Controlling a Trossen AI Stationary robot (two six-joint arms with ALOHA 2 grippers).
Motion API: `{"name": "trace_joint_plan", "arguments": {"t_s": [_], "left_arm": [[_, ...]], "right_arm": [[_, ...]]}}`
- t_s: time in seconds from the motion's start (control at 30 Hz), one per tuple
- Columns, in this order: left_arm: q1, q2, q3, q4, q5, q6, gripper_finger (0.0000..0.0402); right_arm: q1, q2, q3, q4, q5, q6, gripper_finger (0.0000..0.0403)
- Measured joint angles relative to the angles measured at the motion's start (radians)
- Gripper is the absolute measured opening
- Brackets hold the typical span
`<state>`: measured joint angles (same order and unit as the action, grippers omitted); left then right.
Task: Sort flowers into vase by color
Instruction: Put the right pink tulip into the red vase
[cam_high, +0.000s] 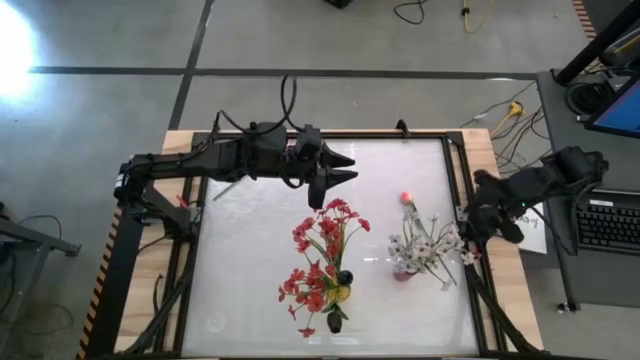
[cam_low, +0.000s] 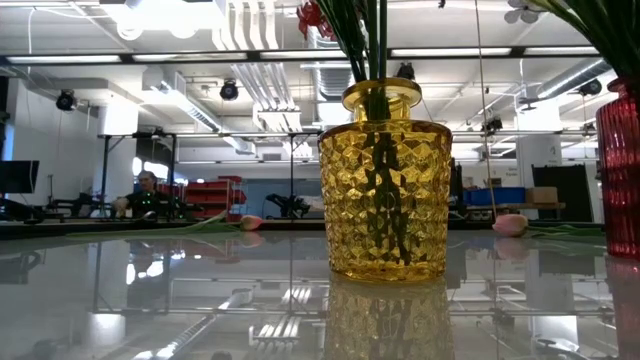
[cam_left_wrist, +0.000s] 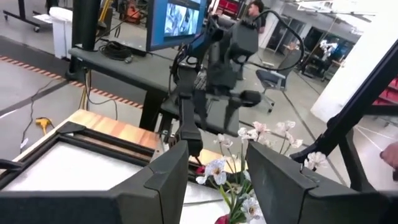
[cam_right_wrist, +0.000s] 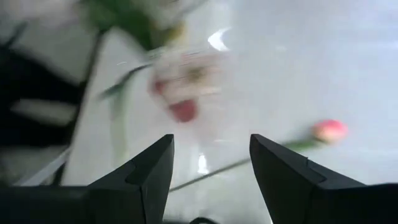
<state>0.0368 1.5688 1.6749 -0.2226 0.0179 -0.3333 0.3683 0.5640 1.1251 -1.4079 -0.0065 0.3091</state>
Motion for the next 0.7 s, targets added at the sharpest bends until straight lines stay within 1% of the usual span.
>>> {"name": "trace_joint_plan", "arguments": {"t_s": [0.07, 0.13, 0.2, 0.27, 0.37, 0.5, 0.57, 0.7], "left_arm": [[0.000, 0.000, 0.000, -0.011, -0.001, 0.010, 0.0152], [0.003, 0.000, 0.000, -0.021, -0.005, 0.023, 0.0152], [0.007, 0.000, 0.000, -0.021, -0.010, 0.043, 0.0152], [0.011, -0.001, 0.000, -0.021, -0.029, 0.065, 0.0152], [0.018, -0.001, 0.000, -0.018, -0.046, 0.119, 0.0152], [0.038, -0.005, -0.001, 0.000, -0.045, 0.170, 0.0152], [0.053, -0.011, -0.001, -0.006, -0.033, 0.170, 0.0152], [0.073, -0.047, -0.001, -0.042, 0.012, 0.188, 0.0152]], "right_arm": [[0.000, 0.000, 0.018, -0.029, 0.103, 0.084, 0.0203], [0.000, 0.000, 0.025, -0.051, 0.215, 0.201, 0.0203], [0.000, 0.003, 0.023, -0.078, 0.316, 0.353, 0.0203], [0.000, 0.003, 0.010, -0.114, 0.376, 0.525, 0.0203], [0.000, -0.003, -0.025, -0.153, 0.388, 0.751, 0.0203], [0.000, -0.004, -0.075, -0.141, 0.345, 1.000, 0.0203], [-0.001, 0.002, -0.090, -0.112, 0.351, 1.078, 0.0203], [-0.006, 0.024, -0.105, -0.062, 0.413, 1.172, 0.0203]]}}
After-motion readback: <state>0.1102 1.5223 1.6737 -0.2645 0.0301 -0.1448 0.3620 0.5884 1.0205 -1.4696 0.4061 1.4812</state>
